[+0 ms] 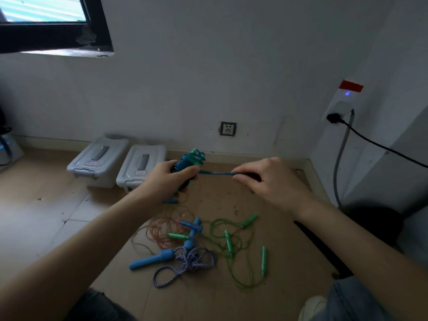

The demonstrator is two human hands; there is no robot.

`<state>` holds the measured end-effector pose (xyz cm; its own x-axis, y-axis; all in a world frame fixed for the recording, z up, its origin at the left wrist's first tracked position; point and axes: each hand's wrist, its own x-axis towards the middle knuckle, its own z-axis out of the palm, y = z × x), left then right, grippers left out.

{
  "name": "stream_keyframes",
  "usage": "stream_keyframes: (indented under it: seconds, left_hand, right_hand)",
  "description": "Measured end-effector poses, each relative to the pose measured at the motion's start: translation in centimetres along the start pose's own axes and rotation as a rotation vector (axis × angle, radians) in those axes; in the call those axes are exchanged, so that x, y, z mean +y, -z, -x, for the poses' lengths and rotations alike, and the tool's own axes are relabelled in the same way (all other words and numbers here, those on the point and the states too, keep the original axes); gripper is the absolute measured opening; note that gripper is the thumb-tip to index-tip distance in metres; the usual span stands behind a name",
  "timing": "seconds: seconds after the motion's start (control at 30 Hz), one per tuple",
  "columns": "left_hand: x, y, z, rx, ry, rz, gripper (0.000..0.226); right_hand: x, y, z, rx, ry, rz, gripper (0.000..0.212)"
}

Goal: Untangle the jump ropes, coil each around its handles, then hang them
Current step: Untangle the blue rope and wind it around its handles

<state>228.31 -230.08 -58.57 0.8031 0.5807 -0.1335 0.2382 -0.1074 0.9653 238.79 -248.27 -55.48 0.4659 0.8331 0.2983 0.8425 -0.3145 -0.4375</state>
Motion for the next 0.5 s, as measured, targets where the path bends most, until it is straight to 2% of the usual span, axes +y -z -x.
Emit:
stream_keyframes:
  seconds: [0.1, 0.17, 0.2, 0.3, 0.37, 0.43, 0.5]
  left_hand:
    - [-0.5, 0.0, -0.4, 0.028, 0.004, -0.055, 0.012]
    - [-0.8, 0.0, -0.5, 0.028, -0.012, -0.11, 0.012]
    - [-0.9, -0.1, -0.5, 0.004, -0.019, -0.15, 0.012]
    - [-1.5, -1.1, 0.0, -0.123, -0.032, -0.291, 0.006]
    - [-2.2, -1.7, 0.4, -0.17, -0.074, -0.401, 0.013]
    - [-2.5, -2.2, 0.6, -0.195, -0.092, -0.444, 0.015]
    - [-2.4, -2.6, 0.7, -0.237, -0.082, -0.423, 0.015]
  right_hand:
    - [0.4, 0.2, 0.0, 0.036, -0.025, -0.165, 0.026]
    - [0.3, 0.2, 0.0, 0.111, -0.033, -0.3, 0.013]
    - [0.2, 0.2, 0.0, 0.153, -0.043, -0.377, 0.007]
    - [0.1, 0.0, -0.3, 0.28, -0.114, -0.575, 0.011]
    - [0.1, 0.2, -0.6, 0.343, -0.195, -0.516, 0.016]
    - [0.3, 0.3, -0.7, 0.316, -0.303, -0.589, 0.016]
    - [0.1, 0.3, -0.6, 0.151, -0.379, -1.017, 0.013]
